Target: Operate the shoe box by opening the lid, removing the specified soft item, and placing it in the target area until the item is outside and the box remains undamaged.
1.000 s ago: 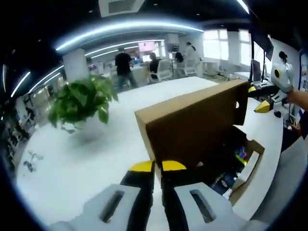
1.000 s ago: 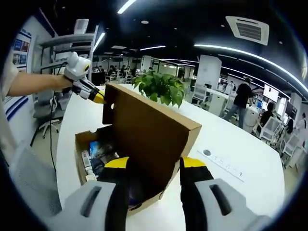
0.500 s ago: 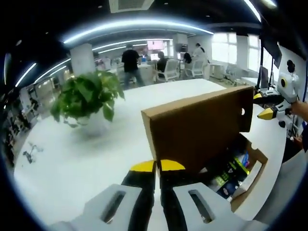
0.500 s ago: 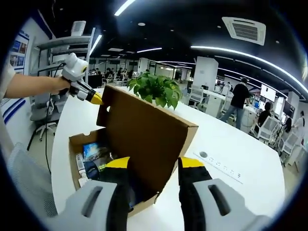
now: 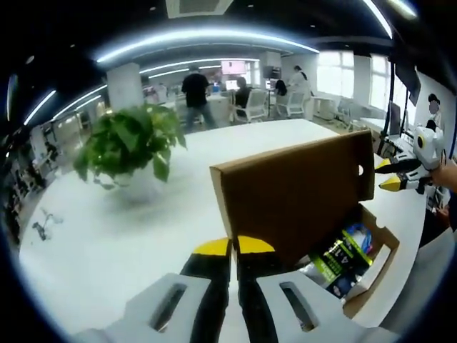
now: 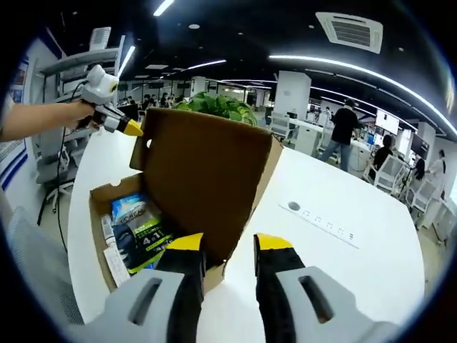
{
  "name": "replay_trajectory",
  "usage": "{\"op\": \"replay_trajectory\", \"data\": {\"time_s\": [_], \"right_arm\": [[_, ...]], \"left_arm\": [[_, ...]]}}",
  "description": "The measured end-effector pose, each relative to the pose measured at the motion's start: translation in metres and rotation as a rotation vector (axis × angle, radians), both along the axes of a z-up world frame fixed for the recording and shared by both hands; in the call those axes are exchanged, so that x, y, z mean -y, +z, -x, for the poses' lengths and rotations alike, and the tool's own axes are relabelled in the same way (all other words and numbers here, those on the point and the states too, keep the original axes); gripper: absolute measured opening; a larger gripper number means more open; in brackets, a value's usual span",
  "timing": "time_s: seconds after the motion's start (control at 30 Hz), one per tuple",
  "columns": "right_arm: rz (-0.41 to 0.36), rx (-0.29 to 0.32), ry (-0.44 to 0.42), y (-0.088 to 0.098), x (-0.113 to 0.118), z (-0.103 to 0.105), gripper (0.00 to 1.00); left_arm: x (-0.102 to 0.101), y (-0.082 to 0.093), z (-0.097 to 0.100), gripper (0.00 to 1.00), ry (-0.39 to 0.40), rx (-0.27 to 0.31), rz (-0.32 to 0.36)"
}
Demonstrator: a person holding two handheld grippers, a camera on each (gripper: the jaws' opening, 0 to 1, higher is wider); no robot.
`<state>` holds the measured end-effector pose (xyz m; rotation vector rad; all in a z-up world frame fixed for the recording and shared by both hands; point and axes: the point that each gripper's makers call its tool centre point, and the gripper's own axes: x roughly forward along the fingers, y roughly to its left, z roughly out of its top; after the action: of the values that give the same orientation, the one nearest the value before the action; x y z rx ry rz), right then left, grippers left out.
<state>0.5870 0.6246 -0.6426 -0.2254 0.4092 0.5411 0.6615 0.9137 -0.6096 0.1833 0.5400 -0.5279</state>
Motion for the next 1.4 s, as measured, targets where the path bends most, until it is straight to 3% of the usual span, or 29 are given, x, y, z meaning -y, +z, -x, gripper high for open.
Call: {"op": "replay_trajectory", "data": {"time_s": [0.5, 1.4], "right_arm": [[0.057, -0.037, -0.030, -0.031, -0.006, -0.005, 0.07], [0.123, 0.008, -0.049, -0.030, -0.002, -0.016, 0.01]], "left_arm": [[0.003, -0.003, -0.012, 0.00, -0.007, -0.012, -0.007], [0.006, -0.020, -0.040, 0.00, 0.027, -0.024, -0.005]]}}
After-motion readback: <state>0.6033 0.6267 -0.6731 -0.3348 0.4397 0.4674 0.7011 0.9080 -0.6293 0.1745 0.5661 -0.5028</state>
